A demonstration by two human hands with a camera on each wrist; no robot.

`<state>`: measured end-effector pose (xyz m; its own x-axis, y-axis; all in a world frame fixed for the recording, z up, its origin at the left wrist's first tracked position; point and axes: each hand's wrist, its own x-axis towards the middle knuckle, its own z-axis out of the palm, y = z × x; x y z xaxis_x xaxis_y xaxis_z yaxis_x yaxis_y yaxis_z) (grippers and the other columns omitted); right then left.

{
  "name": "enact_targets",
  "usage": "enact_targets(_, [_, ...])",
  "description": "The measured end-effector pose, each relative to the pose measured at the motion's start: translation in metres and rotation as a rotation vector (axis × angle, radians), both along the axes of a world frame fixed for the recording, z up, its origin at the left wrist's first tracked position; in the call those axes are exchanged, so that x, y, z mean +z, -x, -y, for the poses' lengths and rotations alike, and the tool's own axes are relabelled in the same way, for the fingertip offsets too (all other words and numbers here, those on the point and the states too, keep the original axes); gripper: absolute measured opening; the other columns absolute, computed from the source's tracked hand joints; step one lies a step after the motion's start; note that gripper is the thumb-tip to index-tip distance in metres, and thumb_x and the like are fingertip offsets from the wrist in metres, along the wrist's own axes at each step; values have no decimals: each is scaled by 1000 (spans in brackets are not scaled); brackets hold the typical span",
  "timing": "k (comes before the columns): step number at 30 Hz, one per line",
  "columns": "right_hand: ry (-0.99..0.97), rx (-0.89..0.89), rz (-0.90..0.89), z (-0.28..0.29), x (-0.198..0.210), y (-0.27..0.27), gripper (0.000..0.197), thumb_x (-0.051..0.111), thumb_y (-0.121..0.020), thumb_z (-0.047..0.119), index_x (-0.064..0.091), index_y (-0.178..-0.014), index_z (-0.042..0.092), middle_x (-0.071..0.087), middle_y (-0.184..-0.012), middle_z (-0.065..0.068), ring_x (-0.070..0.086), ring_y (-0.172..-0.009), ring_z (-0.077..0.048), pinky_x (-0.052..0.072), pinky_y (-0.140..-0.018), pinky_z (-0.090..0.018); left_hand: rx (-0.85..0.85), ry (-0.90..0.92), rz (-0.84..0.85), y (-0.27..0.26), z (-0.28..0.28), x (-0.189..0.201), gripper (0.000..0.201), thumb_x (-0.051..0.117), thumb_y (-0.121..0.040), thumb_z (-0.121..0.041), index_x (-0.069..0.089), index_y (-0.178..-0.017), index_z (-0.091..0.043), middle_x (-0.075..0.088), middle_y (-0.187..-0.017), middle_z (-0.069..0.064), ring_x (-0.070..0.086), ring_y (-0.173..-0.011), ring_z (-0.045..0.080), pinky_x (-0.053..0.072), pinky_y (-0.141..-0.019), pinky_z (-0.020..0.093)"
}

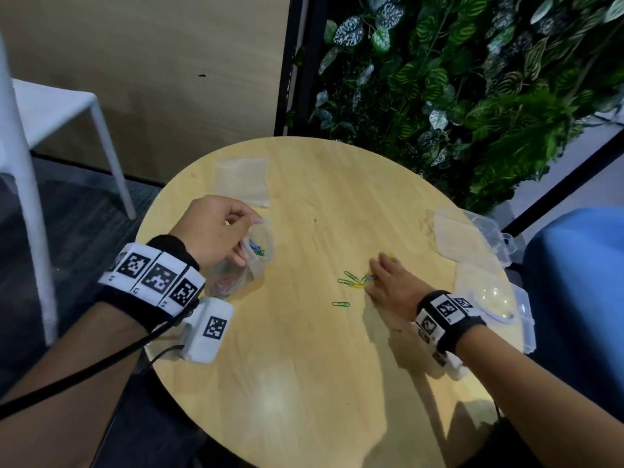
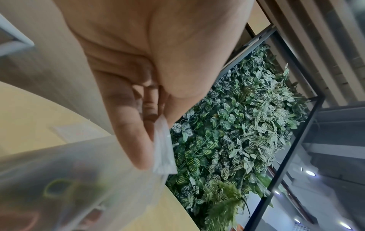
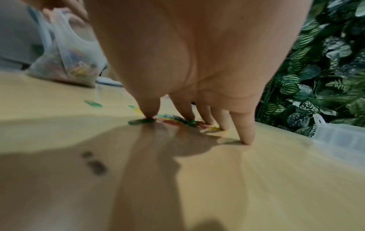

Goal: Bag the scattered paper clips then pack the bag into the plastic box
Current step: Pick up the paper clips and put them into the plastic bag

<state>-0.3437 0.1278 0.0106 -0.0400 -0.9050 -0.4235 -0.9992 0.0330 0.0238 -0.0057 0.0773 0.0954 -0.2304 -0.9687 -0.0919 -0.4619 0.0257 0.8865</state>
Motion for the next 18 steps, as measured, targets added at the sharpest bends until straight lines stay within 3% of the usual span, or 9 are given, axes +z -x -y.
enact_targets(3, [139,25,96,-12,7,-19,41,45,-95,30,45,-129,8,43,-132,-15,47,-116,-34,44,-94,-41,-15,-13,3,11,-2,0,18,55,-99,-12,73,-101,-9,71,-93,22,71,-61,35,58,-47,25])
enact_targets(7, [167,150,-3,-25,11,-39,32,42,-94,16,60,-120,13,61,-116,-7,60,-104,-26,50,-89,-34,-49,-19,11,24,-4,-2,18,56,-99,-13,73,-100,-10,72,-92,21,72,-59,34,62,-52,32])
enact_targets(10, [151,144,-131,-23,12,-51,26,45,-91,5,68,-101,10,60,-92,-4,59,-82,-23,49,-73,-28,-82,-19,17,33,-5,-3,17,57,-99,-14,74,-100,-11,71,-90,21,72,-61,37,63,-57,40])
enact_targets(12, [146,103,-141,-19,17,-56,22,48,-89,3,69,-94,9,60,-86,-7,53,-72,-24,47,-65,-29,-89,-25,16,38,-7,-4,17,57,-99,-14,74,-99,-12,71,-93,20,72,-61,37,63,-58,43])
enact_targets(16, [186,-41,-19,-9,20,-52,18,56,-85,15,60,-69,8,56,-69,-9,51,-61,-25,41,-50,-27,-106,-23,24,49,-11,-6,18,56,-99,-14,74,-100,-11,70,-97,15,72,-61,37,62,-57,43])
enact_targets(18, [226,-146,85,-4,20,-44,17,64,-79,20,67,-66,10,63,-68,-5,58,-60,-22,52,-52,-29,-124,-19,29,55,-13,-8,17,56,-99,-15,74,-100,-12,70,-96,14,72,-58,35,62,-57,41])
